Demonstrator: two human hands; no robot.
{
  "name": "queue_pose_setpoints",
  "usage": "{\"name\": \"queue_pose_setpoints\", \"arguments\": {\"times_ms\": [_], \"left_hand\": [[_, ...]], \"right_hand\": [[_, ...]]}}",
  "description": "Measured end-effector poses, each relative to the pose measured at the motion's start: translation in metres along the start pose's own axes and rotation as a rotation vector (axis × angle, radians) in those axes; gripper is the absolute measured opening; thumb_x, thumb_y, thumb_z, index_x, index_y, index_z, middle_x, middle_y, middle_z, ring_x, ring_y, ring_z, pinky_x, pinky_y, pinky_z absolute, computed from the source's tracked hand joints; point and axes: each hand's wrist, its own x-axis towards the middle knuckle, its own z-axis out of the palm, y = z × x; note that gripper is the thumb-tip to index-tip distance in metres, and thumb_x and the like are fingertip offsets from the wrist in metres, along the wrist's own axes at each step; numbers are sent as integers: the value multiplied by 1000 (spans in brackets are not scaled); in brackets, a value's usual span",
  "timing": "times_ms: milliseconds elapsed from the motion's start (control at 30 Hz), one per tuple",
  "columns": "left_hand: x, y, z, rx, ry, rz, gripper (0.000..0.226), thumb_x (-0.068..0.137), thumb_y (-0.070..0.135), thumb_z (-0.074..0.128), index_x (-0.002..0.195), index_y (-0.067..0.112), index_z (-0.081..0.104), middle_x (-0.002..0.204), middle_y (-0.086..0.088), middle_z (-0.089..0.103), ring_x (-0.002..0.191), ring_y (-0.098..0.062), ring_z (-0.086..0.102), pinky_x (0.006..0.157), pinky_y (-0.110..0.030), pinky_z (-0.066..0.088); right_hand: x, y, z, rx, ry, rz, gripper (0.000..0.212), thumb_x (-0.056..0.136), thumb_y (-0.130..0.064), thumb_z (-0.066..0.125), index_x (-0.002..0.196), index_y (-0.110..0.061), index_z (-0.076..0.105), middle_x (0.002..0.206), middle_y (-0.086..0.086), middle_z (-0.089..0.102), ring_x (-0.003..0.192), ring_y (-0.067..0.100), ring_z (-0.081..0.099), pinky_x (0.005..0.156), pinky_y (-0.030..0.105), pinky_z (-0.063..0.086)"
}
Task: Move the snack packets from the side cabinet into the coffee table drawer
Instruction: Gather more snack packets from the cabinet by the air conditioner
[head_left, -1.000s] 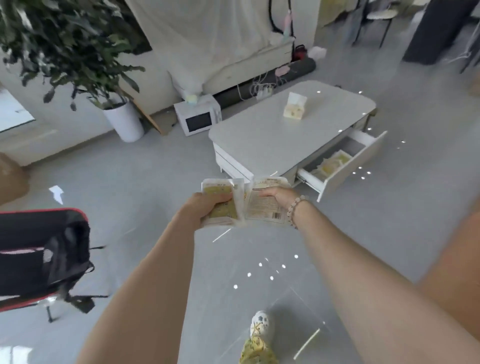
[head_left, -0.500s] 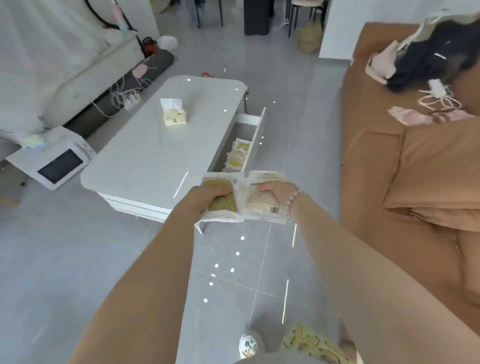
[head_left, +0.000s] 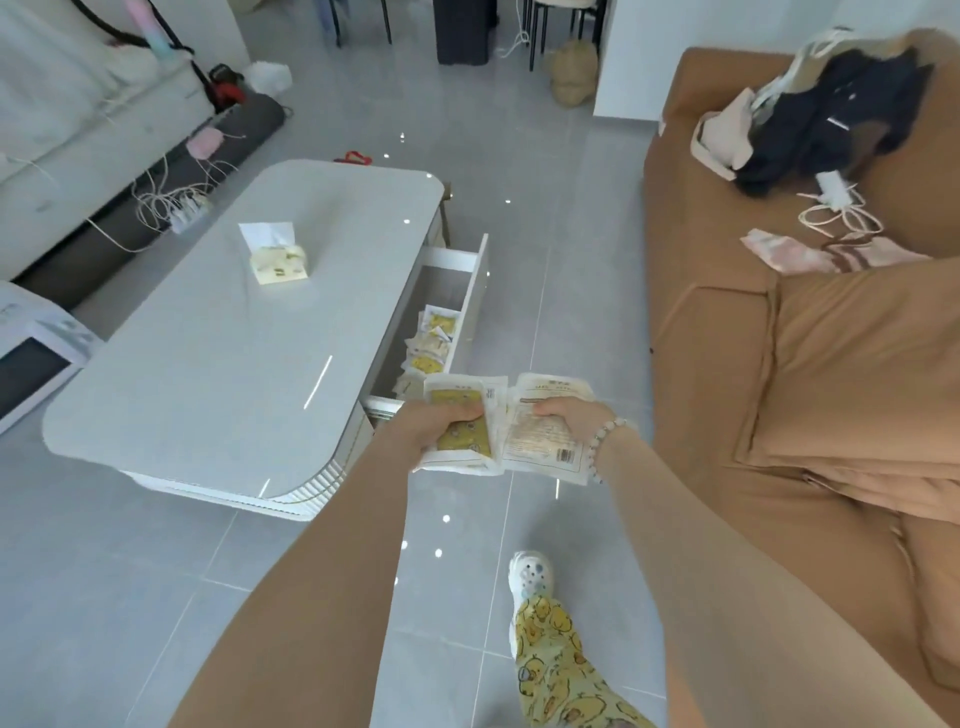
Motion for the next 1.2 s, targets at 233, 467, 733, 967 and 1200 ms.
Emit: {"name": "queue_pose_setpoints", "arguments": {"times_ms": [233,467,733,967,1200], "left_hand": [[93,83,18,1,62,-15,15,81,11,73,92,9,63,82,-5,67,70,-16,65,62,-24,54],[166,142,25,-64,139,-54,32,76,12,78,106,8,66,100,-13,71,89,-28,68,80,-36,55],[240,182,20,-40,181,-145,46,67,18,85,107,4,66,98,-14,72,90,-29,70,88,-43,55],[339,213,15,-143,198,-147,36,75,25,80,103,7,66,102,-10,70,92,-25,67,81,-33,54],[429,279,-18,-285,188,-200,34,82,25,73,106,2,64,89,-9,69,73,-19,66,56,-22,54]], "right_hand": [[91,-94,-10,29,-46,29,41,73,-23,76,108,-7,62,97,8,67,78,22,64,62,28,51],[171,-173,-20,-52,-87,18,56,73,-28,76,120,-5,58,108,9,66,77,18,63,53,23,43],[235,-225,-12,-104,-114,82,52,78,-23,74,121,-2,55,105,8,59,88,21,56,52,23,39],[330,-284,4,-200,-108,83,43,80,-19,72,117,-1,59,103,9,59,90,21,56,60,24,43],[419,-364,38,-333,-98,72,40,80,-22,70,115,-5,61,109,9,63,100,25,61,84,31,49]]}}
